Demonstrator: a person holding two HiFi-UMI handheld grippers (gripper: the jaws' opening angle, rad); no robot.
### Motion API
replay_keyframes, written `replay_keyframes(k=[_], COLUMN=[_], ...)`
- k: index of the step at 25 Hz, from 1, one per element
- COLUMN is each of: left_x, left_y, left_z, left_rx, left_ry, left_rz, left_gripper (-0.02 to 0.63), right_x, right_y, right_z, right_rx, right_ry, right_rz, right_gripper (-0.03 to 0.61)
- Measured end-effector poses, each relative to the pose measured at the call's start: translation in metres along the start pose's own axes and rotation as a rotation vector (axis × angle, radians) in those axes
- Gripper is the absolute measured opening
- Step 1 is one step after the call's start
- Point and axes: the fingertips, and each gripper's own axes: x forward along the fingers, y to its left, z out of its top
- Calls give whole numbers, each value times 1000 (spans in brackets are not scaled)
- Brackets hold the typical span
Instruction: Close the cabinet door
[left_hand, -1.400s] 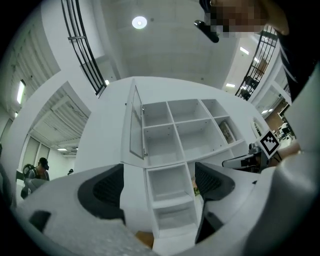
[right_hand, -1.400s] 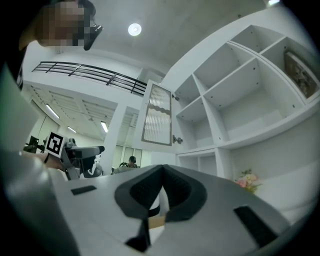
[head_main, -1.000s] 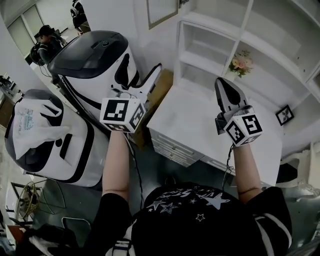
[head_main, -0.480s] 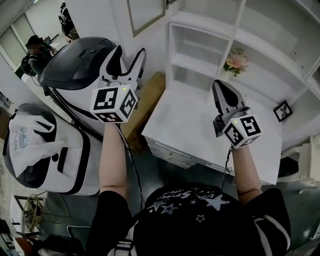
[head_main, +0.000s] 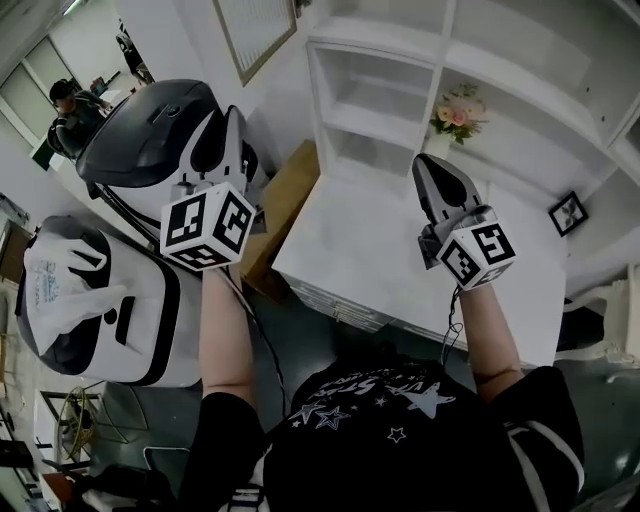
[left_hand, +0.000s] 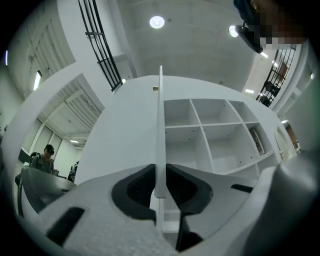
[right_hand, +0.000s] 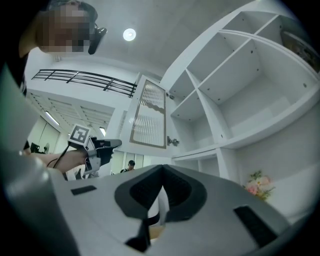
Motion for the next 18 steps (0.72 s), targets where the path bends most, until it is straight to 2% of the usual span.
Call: replay_keyframes(k=[10, 18], left_x=[4, 24], left_y=[-64, -126], left_z=[-2, -8], left_rx=[20, 43], left_ry=[-12, 10], left_rz=[3, -99], left_gripper=[75, 89], right_x=[-16, -24], right_y=[-44, -69], right_z=[11, 17], right_rx=[0, -4], right_ry=[-31, -48], right_rz=[-29, -66], right_gripper=[6, 6])
